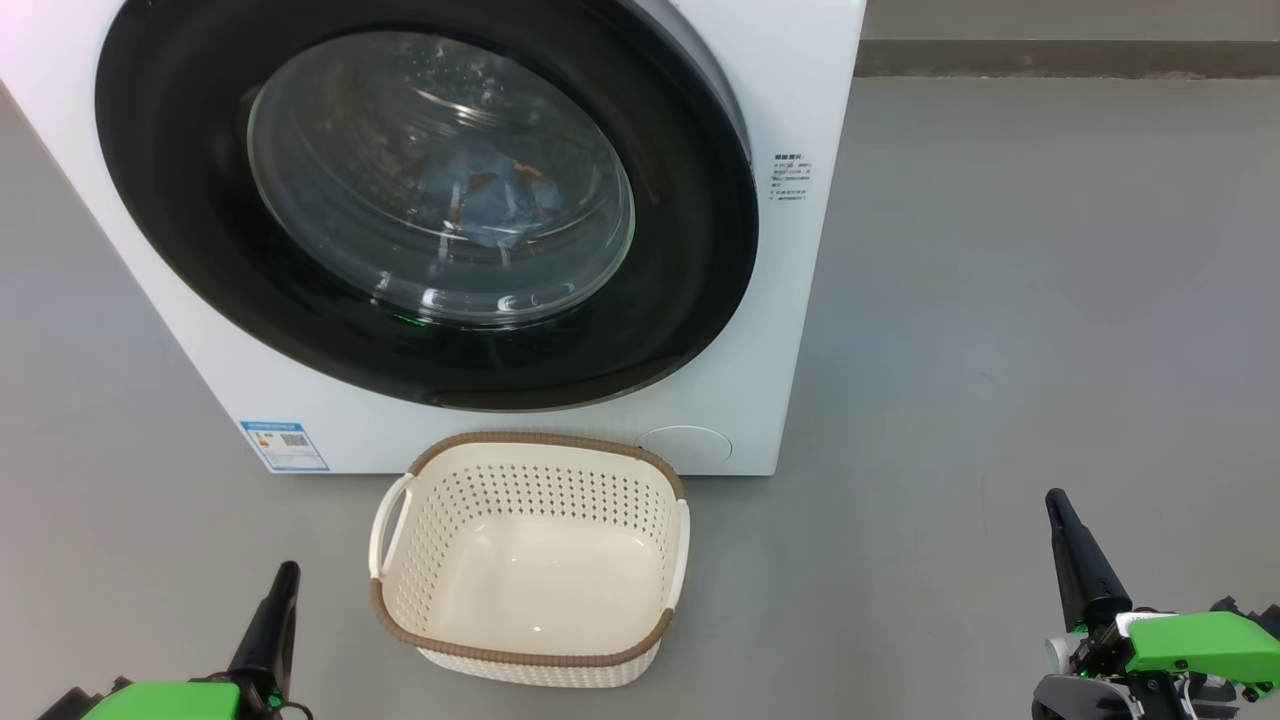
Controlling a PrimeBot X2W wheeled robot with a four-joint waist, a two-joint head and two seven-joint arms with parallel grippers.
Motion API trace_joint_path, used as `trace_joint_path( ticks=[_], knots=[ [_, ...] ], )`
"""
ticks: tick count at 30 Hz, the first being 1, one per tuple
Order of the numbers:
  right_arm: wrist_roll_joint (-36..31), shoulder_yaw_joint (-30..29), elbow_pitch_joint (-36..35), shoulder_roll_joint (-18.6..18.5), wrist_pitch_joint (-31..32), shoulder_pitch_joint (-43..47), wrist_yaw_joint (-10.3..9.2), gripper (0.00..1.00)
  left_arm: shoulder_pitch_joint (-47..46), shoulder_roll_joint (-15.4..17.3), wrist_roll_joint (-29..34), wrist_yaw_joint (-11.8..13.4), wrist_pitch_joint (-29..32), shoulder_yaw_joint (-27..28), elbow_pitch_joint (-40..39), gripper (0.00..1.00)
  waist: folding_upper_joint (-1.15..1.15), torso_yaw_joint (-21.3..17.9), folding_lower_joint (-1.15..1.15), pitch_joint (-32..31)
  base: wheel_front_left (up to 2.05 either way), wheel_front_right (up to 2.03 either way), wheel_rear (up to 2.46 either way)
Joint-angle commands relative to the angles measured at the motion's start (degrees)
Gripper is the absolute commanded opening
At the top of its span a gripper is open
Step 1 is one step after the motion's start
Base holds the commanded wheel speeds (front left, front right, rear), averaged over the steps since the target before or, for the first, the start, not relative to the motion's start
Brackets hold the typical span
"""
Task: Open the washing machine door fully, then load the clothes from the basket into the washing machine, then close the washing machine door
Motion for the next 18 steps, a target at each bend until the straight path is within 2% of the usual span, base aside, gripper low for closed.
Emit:
trace_joint_path(
  ticks=[1, 18],
  knots=[
    [0.35, 1.39, -1.73, -0.06, 0.39, -0.35, 0.09, 0.0, -2.41, 0.56, -0.25, -0.15, 0.18, 2.02, -1.11, 0.0, 0.0, 0.0, 0.0, 0.0, 0.0, 0.0, 0.0],
    [0.32, 1.35, -1.73, -0.03, 0.41, -0.35, 0.09, 0.0, -2.41, 0.51, -0.19, -0.15, 0.23, 2.09, -1.11, 0.0, 0.0, 0.0, 0.0, 0.0, 0.0, 0.0, 0.0]
  ],
)
